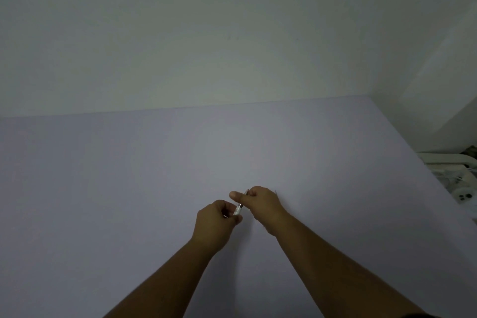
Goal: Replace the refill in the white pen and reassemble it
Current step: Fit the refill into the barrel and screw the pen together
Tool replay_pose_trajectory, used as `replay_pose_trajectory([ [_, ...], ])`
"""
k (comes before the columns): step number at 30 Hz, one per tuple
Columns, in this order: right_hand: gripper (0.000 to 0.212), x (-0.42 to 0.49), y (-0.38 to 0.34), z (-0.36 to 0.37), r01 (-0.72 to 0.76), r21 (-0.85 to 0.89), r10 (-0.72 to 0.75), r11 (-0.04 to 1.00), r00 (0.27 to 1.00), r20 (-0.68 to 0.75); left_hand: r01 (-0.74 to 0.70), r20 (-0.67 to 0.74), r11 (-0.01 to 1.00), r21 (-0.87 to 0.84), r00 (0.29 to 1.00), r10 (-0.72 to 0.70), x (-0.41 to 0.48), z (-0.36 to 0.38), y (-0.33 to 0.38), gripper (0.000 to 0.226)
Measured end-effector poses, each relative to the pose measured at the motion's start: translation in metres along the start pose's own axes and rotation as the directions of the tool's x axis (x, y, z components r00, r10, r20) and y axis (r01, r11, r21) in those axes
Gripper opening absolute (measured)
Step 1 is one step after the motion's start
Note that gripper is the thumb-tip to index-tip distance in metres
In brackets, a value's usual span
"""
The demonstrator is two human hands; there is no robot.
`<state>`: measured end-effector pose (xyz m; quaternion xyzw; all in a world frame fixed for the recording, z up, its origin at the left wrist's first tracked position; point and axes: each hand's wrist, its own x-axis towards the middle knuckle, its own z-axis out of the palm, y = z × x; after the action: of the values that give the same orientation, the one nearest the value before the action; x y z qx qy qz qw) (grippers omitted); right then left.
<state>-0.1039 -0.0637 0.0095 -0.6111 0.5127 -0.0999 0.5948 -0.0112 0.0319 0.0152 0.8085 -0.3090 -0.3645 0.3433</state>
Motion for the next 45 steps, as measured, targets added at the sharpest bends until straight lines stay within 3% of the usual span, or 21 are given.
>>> replay_pose_trajectory([
  [2,0.030,0.000,0.001,0.000,0.012,0.074,-0.016,0.997,0.998,0.053,-0.001,-0.009,1.000,-0.001,1.000,0.001,0.000,-0.001,-0.001,0.007],
  [4,0.005,-0.001,0.003,0.000,0.037,0.174,-0.057,0.984,0.992,0.109,0.003,-0.026,1.000,0.004,1.000,-0.002,0.002,-0.002,-0.002,0.008],
  [6,0.010,-0.001,0.005,0.001,0.056,0.139,-0.067,0.989,0.995,0.077,-0.002,-0.028,1.000,0.021,1.000,0.002,0.003,-0.002,-0.003,0.008],
  [9,0.038,0.001,0.004,0.002,0.000,0.019,0.000,1.000,1.000,-0.004,-0.005,-0.012,0.999,0.032,1.000,0.005,0.001,0.000,-0.002,0.009],
  [11,0.034,0.001,0.003,0.001,-0.023,0.056,0.021,0.998,0.999,0.034,-0.001,-0.011,1.000,0.016,1.000,0.001,0.001,-0.001,-0.001,0.010],
  [13,0.014,0.000,0.002,-0.002,-0.025,0.196,0.002,0.980,0.993,0.118,0.010,-0.020,1.000,0.012,1.000,-0.010,0.003,-0.002,0.000,0.010],
  [15,0.008,0.000,0.001,-0.003,0.015,0.197,-0.039,0.980,0.992,0.118,0.012,-0.026,1.000,0.018,1.000,-0.012,0.004,-0.003,0.001,0.010],
  [18,0.037,0.002,0.000,-0.001,-0.003,-0.002,0.003,1.000,1.000,0.017,-0.001,-0.020,1.000,0.031,1.000,0.001,0.003,0.000,0.002,0.009],
  [20,0.043,0.000,0.000,-0.001,-0.016,-0.009,0.016,1.000,1.000,0.019,-0.004,-0.018,1.000,0.023,1.000,0.004,0.002,0.001,0.001,0.009],
  [24,0.008,-0.003,0.000,-0.006,0.019,0.158,-0.043,0.987,0.988,0.148,0.009,-0.032,1.000,0.016,0.999,-0.008,0.004,-0.001,0.000,0.010],
  [29,0.035,-0.005,-0.001,-0.003,0.006,-0.026,-0.005,1.000,0.999,0.048,0.001,-0.019,0.999,0.036,1.000,0.000,0.001,0.002,-0.001,0.010],
  [33,0.009,-0.008,0.001,-0.009,0.010,0.115,-0.026,0.993,0.990,0.139,0.003,-0.030,1.000,0.023,1.000,-0.003,0.002,0.001,0.000,0.010],
  [38,0.032,-0.008,-0.001,-0.004,-0.008,-0.024,0.009,1.000,0.999,0.052,0.018,-0.032,0.999,0.034,0.999,-0.017,0.001,0.002,0.001,0.010],
  [42,0.004,-0.009,-0.002,-0.008,0.016,0.139,-0.037,0.990,0.988,0.150,0.019,-0.034,0.999,0.028,0.999,-0.018,0.001,0.001,0.002,0.010],
  [45,0.021,-0.008,-0.004,-0.008,0.008,0.005,-0.008,1.000,0.996,0.092,0.014,-0.026,1.000,0.026,1.000,-0.013,-0.001,0.001,0.002,0.010],
])
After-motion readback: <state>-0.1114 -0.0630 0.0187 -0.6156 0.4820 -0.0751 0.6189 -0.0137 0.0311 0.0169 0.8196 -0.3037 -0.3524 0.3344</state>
